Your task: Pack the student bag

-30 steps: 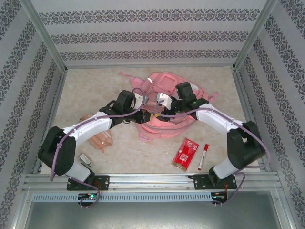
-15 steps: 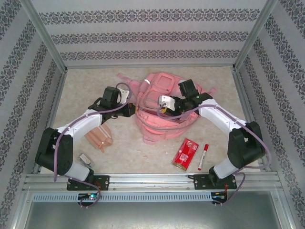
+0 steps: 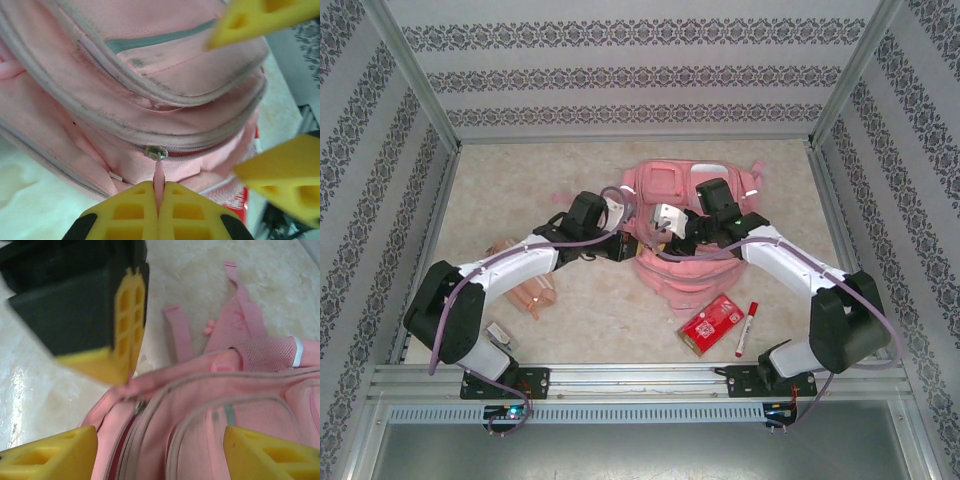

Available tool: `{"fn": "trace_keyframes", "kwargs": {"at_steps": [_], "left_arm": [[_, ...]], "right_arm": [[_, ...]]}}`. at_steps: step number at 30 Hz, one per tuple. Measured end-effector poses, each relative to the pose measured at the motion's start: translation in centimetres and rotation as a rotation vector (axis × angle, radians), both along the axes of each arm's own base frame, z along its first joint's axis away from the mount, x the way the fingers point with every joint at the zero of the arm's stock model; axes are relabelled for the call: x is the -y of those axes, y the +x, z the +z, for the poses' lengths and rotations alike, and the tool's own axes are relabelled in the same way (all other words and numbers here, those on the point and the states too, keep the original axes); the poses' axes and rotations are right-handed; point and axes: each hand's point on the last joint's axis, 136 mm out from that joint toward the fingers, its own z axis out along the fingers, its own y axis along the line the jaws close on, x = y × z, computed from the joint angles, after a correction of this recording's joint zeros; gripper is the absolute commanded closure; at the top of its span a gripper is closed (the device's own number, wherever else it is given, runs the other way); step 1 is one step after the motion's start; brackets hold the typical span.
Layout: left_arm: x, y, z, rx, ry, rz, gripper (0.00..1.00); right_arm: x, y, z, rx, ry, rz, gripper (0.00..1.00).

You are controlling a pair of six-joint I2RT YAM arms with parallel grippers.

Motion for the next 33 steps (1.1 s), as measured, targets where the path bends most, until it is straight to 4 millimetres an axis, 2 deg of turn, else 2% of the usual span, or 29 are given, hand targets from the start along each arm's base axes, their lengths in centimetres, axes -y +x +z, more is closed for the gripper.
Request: {"fn": "trace_keyframes", "kwargs": {"at_steps": [3,5,7,10,11,16,20,25,31,32,33], "left_arm": [[0.4,-0.1,0.5,0.001,-0.019,0.004,1.0],[0.3,0.0,0.7,0.006,-0.018,0.012,1.0],[0.1,0.1,0.6,0.009,-0.013,0.019,1.0],[-0.1,0.4,0.6,0.013,-0.007,0.03,1.0],[-0.2,0.6,0.6,0.018,-0.004,0.035,1.0],[-2.6,2.8,0.3,0.034,0.022,0.106,1.0],[-5.5,7.2,-1.0,0.021,0.05,0.201,1.0],[-7.7,12.1,-3.3,-0.02,0.074,0.283,1.0],[-8.1,14.6,-2.2,0.0,0.062,0.308,1.0],[-8.4,14.8,-2.0,0.002,0.061,0.315,0.97],[-8.7,15.0,-2.0,0.001,0.062,0.321,0.89]], "right_arm": [[0.3,0.5,-1.8,-0.016,-0.06,-0.023,0.42],[0.8,0.8,-2.9,-0.024,-0.11,-0.032,0.51],[1.0,0.7,-3.4,-0.018,-0.152,-0.026,0.65],[1.2,0.6,-3.6,0.014,-0.201,0.0,0.94],[1.2,0.6,-3.6,0.023,-0.207,0.01,0.99],[1.0,0.4,-2.4,0.112,-0.212,0.078,1.0],[1.0,-0.3,-0.8,0.223,-0.187,0.127,1.0],[0.6,-1.5,-0.1,0.306,-0.184,0.201,1.0],[-0.1,-1.1,0.1,0.374,-0.196,0.223,1.0],[-0.3,-0.9,0.2,0.379,-0.194,0.223,1.0],[-0.5,-0.6,0.3,0.384,-0.19,0.225,1.0]]}}
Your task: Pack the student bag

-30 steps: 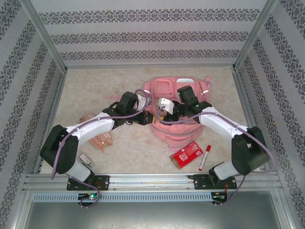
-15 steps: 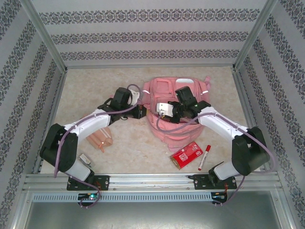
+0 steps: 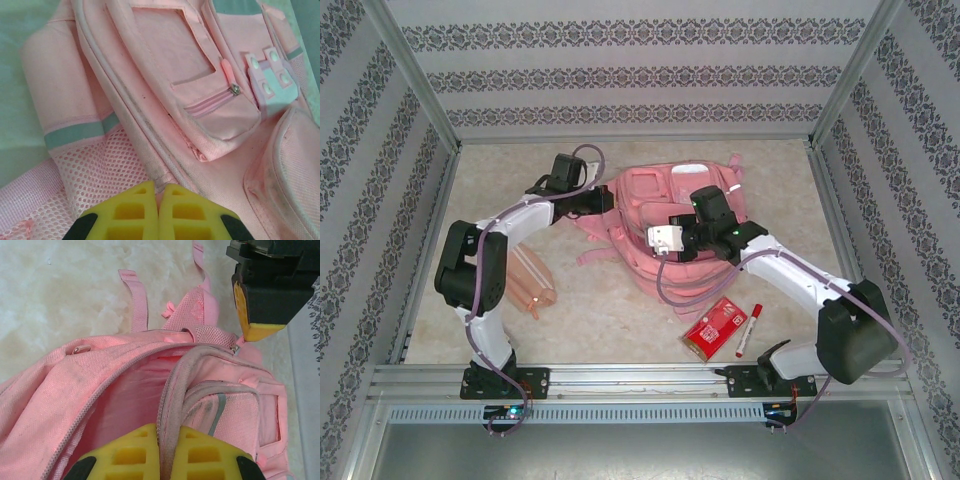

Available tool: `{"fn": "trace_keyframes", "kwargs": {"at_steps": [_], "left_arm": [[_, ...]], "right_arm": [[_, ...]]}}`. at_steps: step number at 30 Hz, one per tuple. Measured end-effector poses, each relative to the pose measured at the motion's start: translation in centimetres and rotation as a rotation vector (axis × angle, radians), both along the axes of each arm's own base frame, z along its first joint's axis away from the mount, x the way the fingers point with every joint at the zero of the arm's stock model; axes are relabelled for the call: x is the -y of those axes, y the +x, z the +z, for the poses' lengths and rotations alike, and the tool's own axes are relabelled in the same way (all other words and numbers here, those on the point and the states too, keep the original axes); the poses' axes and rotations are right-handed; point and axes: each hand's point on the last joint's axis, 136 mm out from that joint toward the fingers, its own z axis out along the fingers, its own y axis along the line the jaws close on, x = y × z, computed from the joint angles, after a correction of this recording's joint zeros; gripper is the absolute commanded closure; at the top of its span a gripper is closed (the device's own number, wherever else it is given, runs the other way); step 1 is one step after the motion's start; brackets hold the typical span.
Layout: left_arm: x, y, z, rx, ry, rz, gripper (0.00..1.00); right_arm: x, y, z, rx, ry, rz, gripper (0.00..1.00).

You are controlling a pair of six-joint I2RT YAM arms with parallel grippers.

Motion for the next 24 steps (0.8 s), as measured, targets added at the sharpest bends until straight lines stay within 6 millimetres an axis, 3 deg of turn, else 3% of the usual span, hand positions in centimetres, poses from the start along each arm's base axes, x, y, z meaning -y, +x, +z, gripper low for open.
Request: {"fn": "trace_keyframes", "kwargs": {"at_steps": [2,4,7,10,14,17,20,24], "left_arm": [[-0.8,0.3,-0.2,-0.005,0.007,0.016,0.69],[-2.8,1.1,-0.7,-0.001,0.047,0.07,0.57],[-6.0,1.8,-0.9,0.009,0.09,0.14,0.5],[-7.6,0.7,-0.5,-0.003,0.117,0.173,0.49],[-7.7,-1.3,2.6,0.022,0.122,0.15,0.47],[-7.1,-3.1,5.5,0.089,0.101,0.085,0.43],[-6.2,-4.9,7.0,0.154,0.108,0.0,0.41],[-3.8,-6.2,6.9,0.215,0.132,-0.179,0.4]], "right_arm": [[-0.5,0.7,0.3,0.004,0.011,0.006,0.97],[-1.1,1.3,0.8,0.004,0.024,0.014,0.95],[-1.9,2.8,1.4,0.003,0.051,0.009,0.93],[-3.0,4.7,1.3,0.015,0.083,-0.004,0.92],[-4.4,6.1,0.5,0.007,0.115,0.013,0.83],[-5.2,6.0,0.1,0.006,0.122,0.051,0.74],[-6.0,5.2,0.4,-0.014,0.149,0.077,0.58],[-5.4,3.6,1.4,-0.059,0.223,0.011,0.25]]}}
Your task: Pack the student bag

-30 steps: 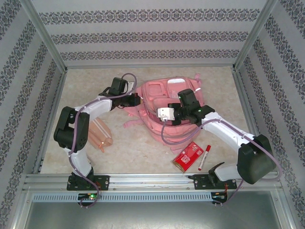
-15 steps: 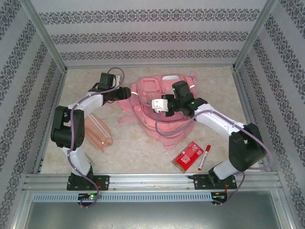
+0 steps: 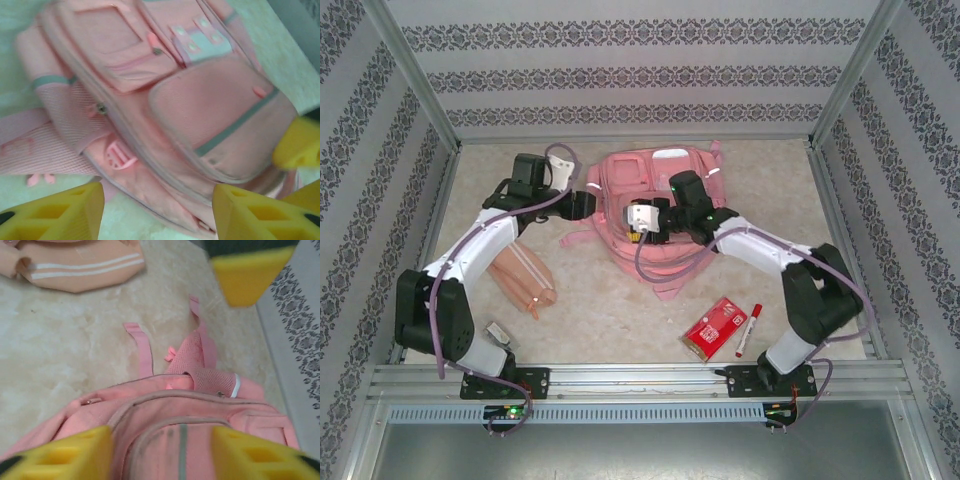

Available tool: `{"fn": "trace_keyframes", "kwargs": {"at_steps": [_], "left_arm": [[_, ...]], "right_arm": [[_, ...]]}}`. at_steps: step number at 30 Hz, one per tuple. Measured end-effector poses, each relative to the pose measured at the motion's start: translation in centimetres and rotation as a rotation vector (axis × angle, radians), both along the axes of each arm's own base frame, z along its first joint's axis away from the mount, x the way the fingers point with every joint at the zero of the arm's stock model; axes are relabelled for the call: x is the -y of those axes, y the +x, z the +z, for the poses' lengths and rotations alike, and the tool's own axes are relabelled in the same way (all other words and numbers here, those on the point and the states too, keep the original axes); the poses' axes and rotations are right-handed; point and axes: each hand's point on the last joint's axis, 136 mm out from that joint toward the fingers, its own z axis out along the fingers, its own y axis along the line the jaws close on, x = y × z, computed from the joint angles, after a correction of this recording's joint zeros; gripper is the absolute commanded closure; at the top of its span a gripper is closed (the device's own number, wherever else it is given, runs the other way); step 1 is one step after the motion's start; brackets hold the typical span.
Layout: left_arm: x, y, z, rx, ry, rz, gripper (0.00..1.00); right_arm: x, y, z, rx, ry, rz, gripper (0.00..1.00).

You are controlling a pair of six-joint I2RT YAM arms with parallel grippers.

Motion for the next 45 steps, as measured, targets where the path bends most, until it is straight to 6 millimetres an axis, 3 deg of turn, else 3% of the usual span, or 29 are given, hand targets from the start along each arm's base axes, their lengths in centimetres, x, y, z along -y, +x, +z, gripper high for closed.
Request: {"fn": "trace_keyframes", "kwargs": {"at_steps": [1,2,7,10,13,16,19,22,25,28,31,35,39,41,43,45], "left_arm": [[0.8,-0.3,-0.4,0.01,0.021,-0.052,0.4],[1.6,-0.6,-0.8,0.019,0.041,-0.103,0.39],[5.0,-1.6,-1.4,0.047,0.084,-0.257,0.37],[3.7,-0.4,-0.9,-0.016,0.085,-0.12,0.4],[0.1,0.5,-0.8,-0.158,0.053,0.12,0.36],[-5.3,-0.8,-2.5,-0.345,0.006,0.391,0.36],[-10.6,-5.2,-5.3,-0.533,-0.006,0.644,0.36],[-13.1,-10.0,-7.1,-0.667,0.022,0.8,0.34],[-14.8,-13.6,-8.2,-0.76,0.044,0.906,0.34],[-16.7,-15.7,-10.2,-0.847,0.053,1.006,0.32],[-17.8,-16.9,-12.4,-0.928,0.09,1.072,0.32],[-18.3,-16.5,-14.8,-0.972,0.121,1.094,0.38],[-18.1,-16.0,-17.8,-1.025,0.13,1.093,0.72],[-18.2,-15.8,-17.7,-1.018,0.128,1.088,0.87],[-18.2,-15.6,-17.5,-0.999,0.129,1.072,0.97],[-18.0,-15.3,-16.9,-0.969,0.122,1.036,1.0]], "right_arm": [[0.5,-0.6,0.4,-0.016,0.016,-0.031,0.18],[1.0,-1.1,0.9,-0.037,0.034,-0.067,0.02],[5.3,-2.1,5.5,-0.173,0.208,-0.418,0.02],[8.6,-2.6,8.4,-0.333,0.381,-0.649,0.03],[10.0,-3.7,9.4,-0.481,0.5,-0.72,0.07],[8.3,-5.0,7.5,-0.635,0.481,-0.71,0.09],[5.4,-6.6,2.9,-0.789,0.328,-0.692,0.13],[2.8,-8.0,-0.6,-0.894,0.165,-0.663,0.15],[0.8,-8.6,-1.9,-0.939,0.086,-0.626,0.14],[-0.1,-8.4,-2.3,-0.949,0.059,-0.615,0.12],[-0.6,-7.0,-2.3,-0.935,0.05,-0.649,0.13],[-1.1,-5.9,-2.3,-0.923,0.048,-0.675,0.13],[-1.4,-5.9,-2.3,-0.939,0.048,-0.682,0.16],[-1.5,-6.0,-2.1,-0.947,0.049,-0.679,0.16],[-1.7,-6.2,-2.0,-0.959,0.052,-0.674,0.16],[-1.9,-6.4,-1.7,-0.978,0.06,-0.674,0.16]]}}
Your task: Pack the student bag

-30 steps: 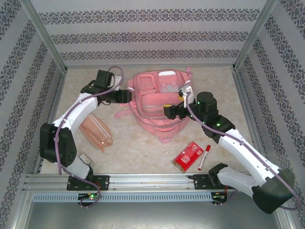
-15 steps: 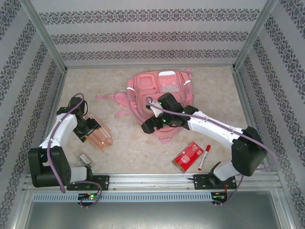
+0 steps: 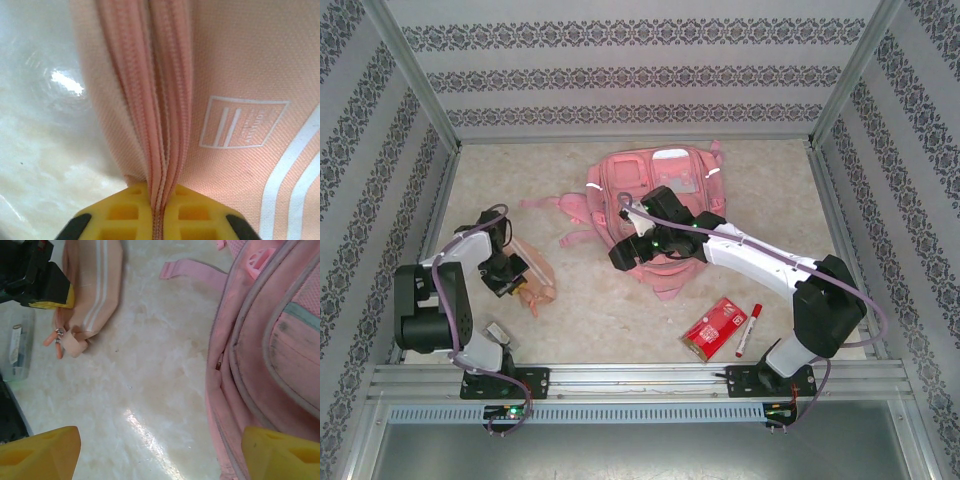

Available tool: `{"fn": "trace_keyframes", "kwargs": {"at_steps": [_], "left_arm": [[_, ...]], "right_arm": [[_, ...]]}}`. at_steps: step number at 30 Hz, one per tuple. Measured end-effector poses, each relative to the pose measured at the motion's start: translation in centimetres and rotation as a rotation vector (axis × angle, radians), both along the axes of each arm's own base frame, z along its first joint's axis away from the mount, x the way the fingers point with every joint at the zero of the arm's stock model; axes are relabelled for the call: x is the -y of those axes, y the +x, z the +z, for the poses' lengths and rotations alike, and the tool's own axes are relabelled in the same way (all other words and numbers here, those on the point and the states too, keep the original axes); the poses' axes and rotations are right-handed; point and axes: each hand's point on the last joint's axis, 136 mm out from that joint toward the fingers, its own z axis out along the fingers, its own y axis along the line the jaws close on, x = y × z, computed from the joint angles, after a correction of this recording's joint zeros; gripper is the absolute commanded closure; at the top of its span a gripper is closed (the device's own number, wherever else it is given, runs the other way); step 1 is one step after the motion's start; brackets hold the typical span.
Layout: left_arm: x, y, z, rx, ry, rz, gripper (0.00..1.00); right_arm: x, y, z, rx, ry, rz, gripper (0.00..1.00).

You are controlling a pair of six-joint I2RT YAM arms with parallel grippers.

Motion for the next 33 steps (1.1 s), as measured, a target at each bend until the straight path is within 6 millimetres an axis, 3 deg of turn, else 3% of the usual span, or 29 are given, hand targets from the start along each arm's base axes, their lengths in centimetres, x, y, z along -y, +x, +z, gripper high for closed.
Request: {"fn": "trace_keyframes", "kwargs": {"at_steps": [2,5,8,11,15,18,19,20,21,22,23,24,26,29,33], "left_arm": [[0.5,0.7,1.2,0.059,-0.021,-0.047,1.0],[2.3,2.7,4.6,0.206,-0.064,-0.15,1.0],[5.5,5.1,8.8,0.374,-0.123,-0.277,1.0],[9.6,6.8,12.3,0.512,-0.196,-0.416,1.0],[15.7,7.2,15.3,0.625,-0.294,-0.615,1.0],[18.7,6.9,16.2,0.66,-0.342,-0.707,1.0],[19.2,6.9,16.2,0.662,-0.351,-0.723,1.0],[19.6,6.9,16.1,0.661,-0.356,-0.732,0.99],[19.9,6.9,15.9,0.657,-0.362,-0.737,0.94],[20.1,7.0,15.7,0.654,-0.371,-0.742,0.84],[20.3,7.1,15.6,0.654,-0.38,-0.743,0.7],[20.6,7.3,15.5,0.655,-0.391,-0.744,0.58],[21.0,7.5,15.8,0.674,-0.409,-0.756,0.45],[21.9,7.8,17.0,0.747,-0.416,-0.818,0.42],[24.0,8.0,18.1,0.853,-0.358,-1.021,0.39]], "right_arm": [[-0.2,-0.1,0.3,-0.024,0.017,-0.008,0.16],[-0.6,0.5,1.3,-0.084,0.065,-0.044,0.14],[-1.2,1.5,2.2,-0.156,0.126,-0.083,0.05],[-1.4,2.5,2.6,-0.245,0.193,-0.122,0.04],[-1.9,3.3,2.2,-0.379,0.27,-0.153,0.13],[-2.4,3.4,2.0,-0.454,0.309,-0.164,0.19],[-2.6,3.4,2.1,-0.471,0.324,-0.166,0.26],[-2.7,3.4,2.4,-0.485,0.341,-0.166,0.43],[-2.8,3.5,2.5,-0.49,0.356,-0.17,0.69],[-2.8,3.7,2.6,-0.499,0.372,-0.177,0.91],[-2.8,3.7,2.5,-0.511,0.382,-0.185,1.0],[-2.5,3.9,2.2,-0.524,0.392,-0.197,1.0],[-1.2,4.3,1.5,-0.551,0.406,-0.242,1.0],[2.4,5.1,0.9,-0.565,0.418,-0.343,1.0],[9.3,7.3,3.8,-0.474,0.467,-0.511,1.0]]}}
